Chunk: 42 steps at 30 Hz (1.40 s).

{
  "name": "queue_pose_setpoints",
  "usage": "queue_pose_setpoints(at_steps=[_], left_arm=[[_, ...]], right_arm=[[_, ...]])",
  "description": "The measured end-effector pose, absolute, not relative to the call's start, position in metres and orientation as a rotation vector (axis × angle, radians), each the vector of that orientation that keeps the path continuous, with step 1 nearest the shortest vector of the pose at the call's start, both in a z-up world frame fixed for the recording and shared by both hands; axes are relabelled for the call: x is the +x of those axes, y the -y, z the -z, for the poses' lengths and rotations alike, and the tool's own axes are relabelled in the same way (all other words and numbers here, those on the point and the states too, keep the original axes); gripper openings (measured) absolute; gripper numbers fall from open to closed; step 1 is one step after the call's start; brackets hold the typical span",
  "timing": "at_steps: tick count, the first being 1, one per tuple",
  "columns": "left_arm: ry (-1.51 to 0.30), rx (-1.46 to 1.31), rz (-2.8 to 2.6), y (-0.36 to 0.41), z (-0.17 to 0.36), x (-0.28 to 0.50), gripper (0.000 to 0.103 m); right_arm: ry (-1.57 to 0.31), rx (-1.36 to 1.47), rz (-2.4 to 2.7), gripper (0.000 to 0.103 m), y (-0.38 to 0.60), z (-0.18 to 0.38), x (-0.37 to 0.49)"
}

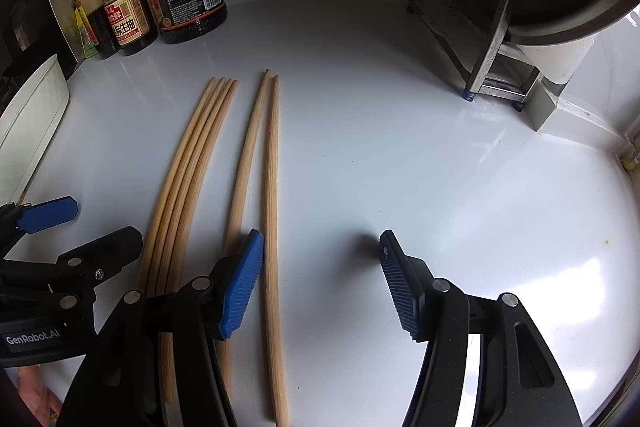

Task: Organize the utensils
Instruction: 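Move both open tools back to the chopstick bundle, then close the left tool on one chopstick while the right tool grasps another chopstick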

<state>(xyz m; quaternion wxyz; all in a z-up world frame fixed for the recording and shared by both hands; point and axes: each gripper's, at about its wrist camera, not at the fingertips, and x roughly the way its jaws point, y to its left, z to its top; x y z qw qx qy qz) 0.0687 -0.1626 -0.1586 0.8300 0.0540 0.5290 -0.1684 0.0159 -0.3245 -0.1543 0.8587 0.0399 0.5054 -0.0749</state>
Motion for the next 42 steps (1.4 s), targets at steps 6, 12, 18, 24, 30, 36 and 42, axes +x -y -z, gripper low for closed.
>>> queue_pose_setpoints(at_steps=[6,12,18,24,30,36,42], left_arm=[[-1.134,0.138,0.348,0.167,0.166,0.069,0.091],[-1.121,0.159,0.332,0.168,0.167,0.068,0.093],[-1.115,0.18,0.3,0.165,0.17,0.07,0.094],[-1.112,0.178,0.277,0.169,0.17,0.078,0.094],[-1.084,0.194,0.307,0.175,0.165,0.075,0.076],[-1.069,0.228,0.357,0.185,0.159,0.069,0.019],[-1.103,0.189,0.384,0.178,0.159,0.071,0.007]], right_arm=[[-1.059,0.097,0.164,0.058,0.336,0.153,0.008],[-1.053,0.096,0.156,0.058,0.334,0.154,0.01],[-1.048,0.086,0.148,0.058,0.331,0.154,0.014],[-1.042,0.058,0.133,0.057,0.326,0.155,0.021],[-1.037,0.031,0.09,0.037,0.318,0.154,0.025],[-1.036,-0.011,0.049,0.006,0.306,0.154,0.028],[-1.04,0.051,0.052,0.006,0.309,0.151,0.027]])
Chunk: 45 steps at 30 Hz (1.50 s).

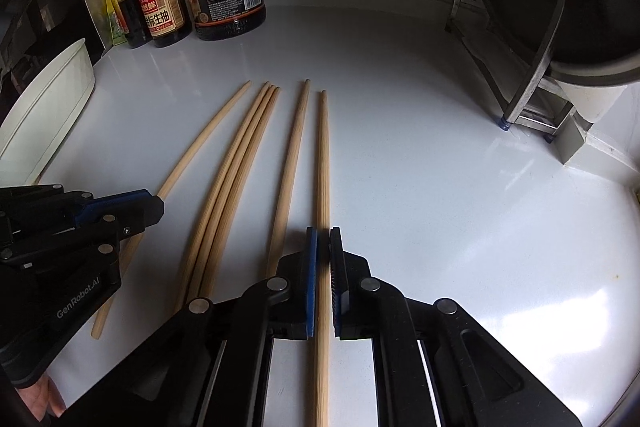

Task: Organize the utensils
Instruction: 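Close the left tool on one chopstick while the right tool grasps another chopstick, then carry the held chopsticks with both tools over the white basin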

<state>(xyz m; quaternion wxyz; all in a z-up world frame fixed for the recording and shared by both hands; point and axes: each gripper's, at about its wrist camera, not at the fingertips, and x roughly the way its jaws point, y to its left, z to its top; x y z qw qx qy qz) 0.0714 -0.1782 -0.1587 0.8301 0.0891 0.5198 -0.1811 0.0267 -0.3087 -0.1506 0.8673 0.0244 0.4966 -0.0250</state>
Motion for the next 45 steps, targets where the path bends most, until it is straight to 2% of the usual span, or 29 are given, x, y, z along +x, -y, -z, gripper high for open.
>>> queue_pose_setpoints(at_steps=[5,11,18,23,33,45], left_arm=[[-1.102,0.133,0.405,0.163,0.145,0.072,0.007],[-1.075,0.052,0.404,0.123,0.104,0.081,0.007],[-1.037,0.023,0.333,0.034,0.054,0.095,0.007],[-1.025,-0.017,0.236,-0.042,0.037,0.107,0.007],[-1.02,-0.118,0.072,-0.15,0.048,0.143,0.008],[-1.066,-0.113,0.032,-0.186,0.081,0.175,0.008]], right_arm=[[-1.02,0.122,0.069,0.006,0.313,0.132,0.025],[-0.986,0.161,0.051,0.006,0.293,0.1,0.031],[-0.947,0.16,-0.072,0.006,0.22,0.061,0.062],[-0.917,0.14,-0.207,0.006,0.15,0.038,0.095],[-0.954,0.099,-0.381,0.006,0.02,0.039,0.16],[-1.103,0.093,-0.393,0.006,-0.036,0.085,0.187]])
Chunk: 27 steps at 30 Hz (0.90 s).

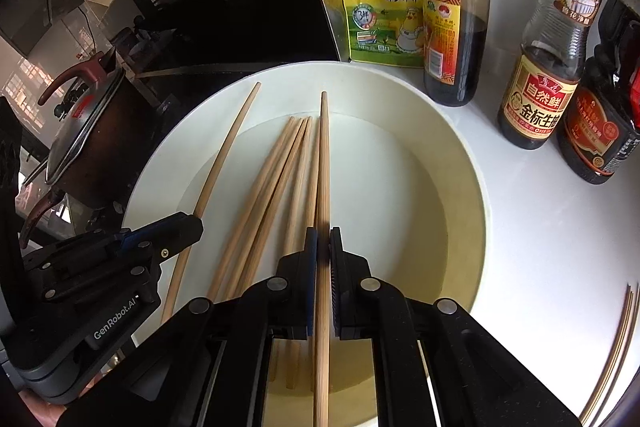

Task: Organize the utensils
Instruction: 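Carry the held chopsticks with both tools over the white basin, then open both tools to drop the chopsticks into the white basin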

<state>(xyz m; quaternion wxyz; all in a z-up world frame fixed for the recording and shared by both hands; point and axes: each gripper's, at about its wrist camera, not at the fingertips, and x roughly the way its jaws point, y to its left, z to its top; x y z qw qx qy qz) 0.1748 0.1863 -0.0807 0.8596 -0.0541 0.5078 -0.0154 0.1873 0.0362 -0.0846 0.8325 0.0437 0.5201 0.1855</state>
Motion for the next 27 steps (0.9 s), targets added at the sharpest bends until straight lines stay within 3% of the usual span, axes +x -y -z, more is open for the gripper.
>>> queue_pose_setpoints(at_steps=[12,16,22,27], left_arm=[[-1.083,-0.093,0.046,-0.187,0.09,0.181,0.009],[-1.06,-0.091,0.029,-0.188,0.084,0.178,0.036],[-1.004,-0.081,-0.003,-0.19,0.068,0.168,0.07],[-0.981,-0.08,-0.014,-0.188,0.061,0.16,0.072]], right_arm=[[-1.121,0.108,-0.366,0.006,-0.036,0.092,0.194],[-1.095,0.105,-0.36,0.009,-0.033,0.085,0.191],[-1.07,0.117,-0.351,0.017,-0.023,0.075,0.184],[-1.05,0.111,-0.35,0.024,-0.017,0.067,0.174]])
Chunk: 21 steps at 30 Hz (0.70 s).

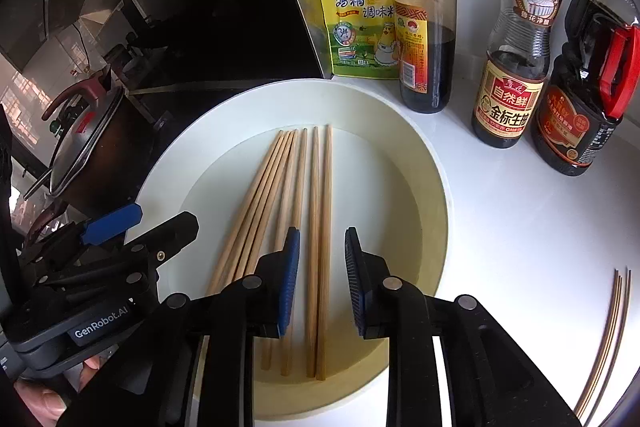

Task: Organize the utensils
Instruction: 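Open both tools to drop the chopsticks into the white basin, then move both open tools back to the remaining chopsticks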

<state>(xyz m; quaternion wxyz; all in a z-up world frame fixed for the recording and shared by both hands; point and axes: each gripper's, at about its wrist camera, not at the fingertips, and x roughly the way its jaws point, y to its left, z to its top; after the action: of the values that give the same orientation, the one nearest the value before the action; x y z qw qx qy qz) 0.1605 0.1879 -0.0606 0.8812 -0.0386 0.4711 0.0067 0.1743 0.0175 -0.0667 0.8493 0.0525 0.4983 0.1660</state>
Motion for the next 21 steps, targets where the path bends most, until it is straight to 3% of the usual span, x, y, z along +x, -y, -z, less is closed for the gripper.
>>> queue_pose_setpoints(at_steps=[10,21], left_arm=[[-0.967,-0.08,-0.019,-0.175,0.051,0.138,0.074],[-0.965,-0.089,-0.006,-0.148,0.043,0.111,0.081]], right_arm=[[-1.008,0.093,-0.344,0.025,-0.002,0.05,0.145],[-1.014,0.127,-0.313,0.04,0.038,0.046,0.106]])
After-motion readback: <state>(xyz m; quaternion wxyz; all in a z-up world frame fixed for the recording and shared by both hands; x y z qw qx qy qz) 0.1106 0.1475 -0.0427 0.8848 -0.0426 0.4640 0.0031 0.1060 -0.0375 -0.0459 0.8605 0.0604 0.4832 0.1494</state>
